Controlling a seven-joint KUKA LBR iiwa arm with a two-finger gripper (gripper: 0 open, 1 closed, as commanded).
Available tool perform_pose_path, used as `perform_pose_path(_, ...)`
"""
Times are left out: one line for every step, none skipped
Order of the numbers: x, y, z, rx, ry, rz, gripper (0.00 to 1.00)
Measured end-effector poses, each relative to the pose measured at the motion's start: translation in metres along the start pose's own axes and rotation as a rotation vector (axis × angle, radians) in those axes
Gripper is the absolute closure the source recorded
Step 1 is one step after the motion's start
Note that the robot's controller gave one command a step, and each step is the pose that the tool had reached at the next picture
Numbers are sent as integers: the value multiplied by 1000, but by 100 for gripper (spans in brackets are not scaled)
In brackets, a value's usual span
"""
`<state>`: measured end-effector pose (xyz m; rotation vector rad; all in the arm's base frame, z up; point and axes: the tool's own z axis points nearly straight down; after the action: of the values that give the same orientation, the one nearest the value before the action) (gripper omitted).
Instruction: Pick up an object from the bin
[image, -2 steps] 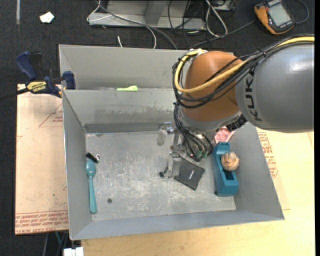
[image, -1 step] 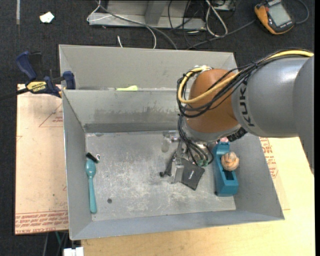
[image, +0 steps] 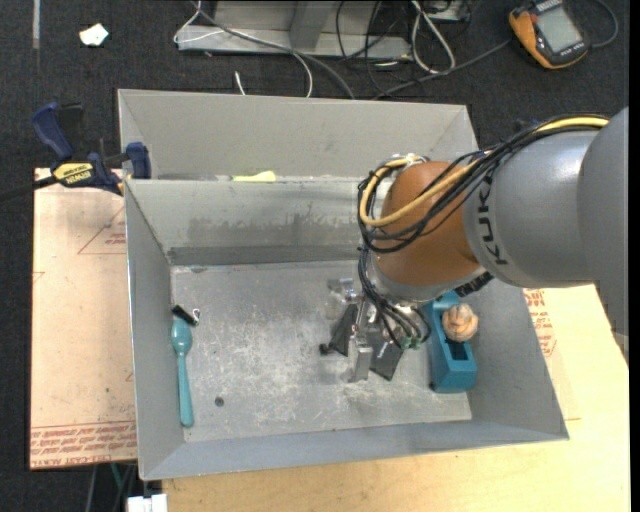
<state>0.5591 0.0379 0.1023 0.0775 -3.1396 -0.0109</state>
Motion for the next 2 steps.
perform_pose_path(27, 13, 35, -2, 4, -164, 0)
perform_pose_path(7, -48, 28, 0, -3, -106, 0)
